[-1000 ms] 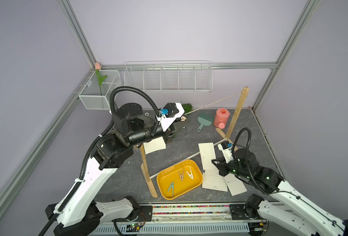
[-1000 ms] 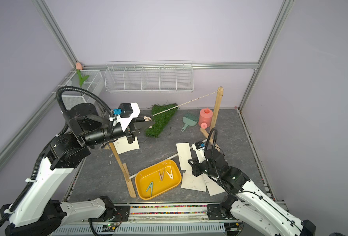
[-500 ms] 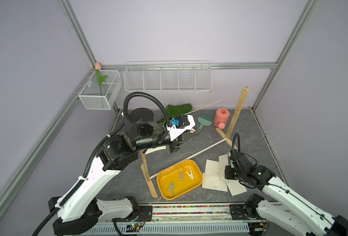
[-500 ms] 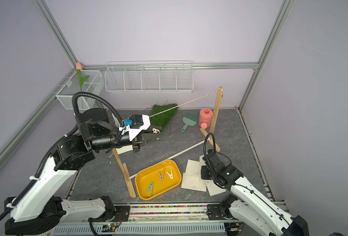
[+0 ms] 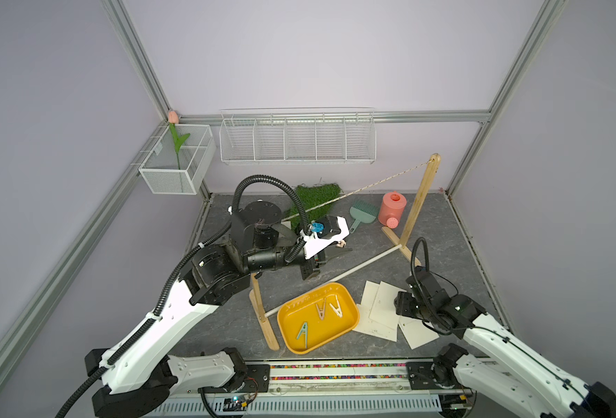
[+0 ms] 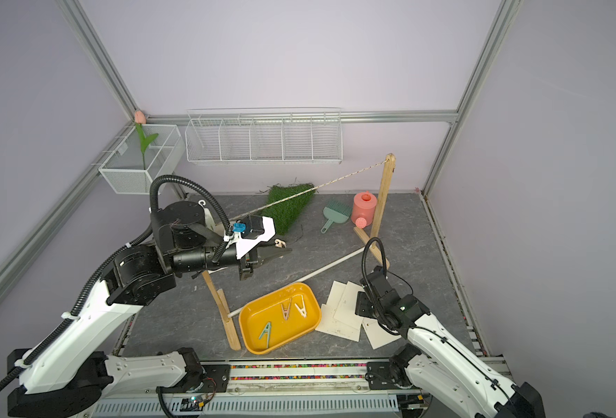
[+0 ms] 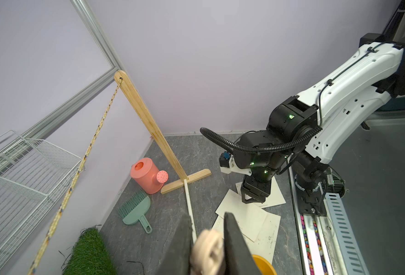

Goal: Remove the postcards from the strings
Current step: Place the postcard on the postcard, then place the clamp in the storage box.

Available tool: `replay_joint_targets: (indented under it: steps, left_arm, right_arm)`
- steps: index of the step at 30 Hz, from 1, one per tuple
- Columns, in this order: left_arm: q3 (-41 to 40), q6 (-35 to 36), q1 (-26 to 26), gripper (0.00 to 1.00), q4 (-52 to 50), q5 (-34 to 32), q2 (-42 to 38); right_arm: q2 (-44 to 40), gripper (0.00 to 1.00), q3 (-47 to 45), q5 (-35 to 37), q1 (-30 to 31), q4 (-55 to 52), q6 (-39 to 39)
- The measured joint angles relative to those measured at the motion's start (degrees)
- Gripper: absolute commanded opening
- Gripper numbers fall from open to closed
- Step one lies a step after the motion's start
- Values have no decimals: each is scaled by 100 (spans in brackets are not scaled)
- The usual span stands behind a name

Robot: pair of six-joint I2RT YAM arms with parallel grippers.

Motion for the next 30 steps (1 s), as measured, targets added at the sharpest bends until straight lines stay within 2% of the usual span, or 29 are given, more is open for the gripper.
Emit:
replay_joint_targets:
  steps: [6,10,15,23,30]
  left_arm:
    - [-26,-98,-7,0,-129,-144,-46]
    - [-79,-214,-61,0,-306,-262,-26]
    - [-140,-201,-509,0,-708,-730,175]
    - [-555,-221,-1305,0,-1073,-1803,1008]
    - [-686,-470,-1510,0,-1134,-2494,1919]
  right_arm:
    - [-361,79,256,415,-9,-260,20]
    - [-557,84,629,461,-9,-197,-258]
    - [-861,86,1115,350,-9,98,-807]
    - [-1515,87,1574,107,-9,439,-1497]
    - [-1816,88,1580,72,-9,442,-1674]
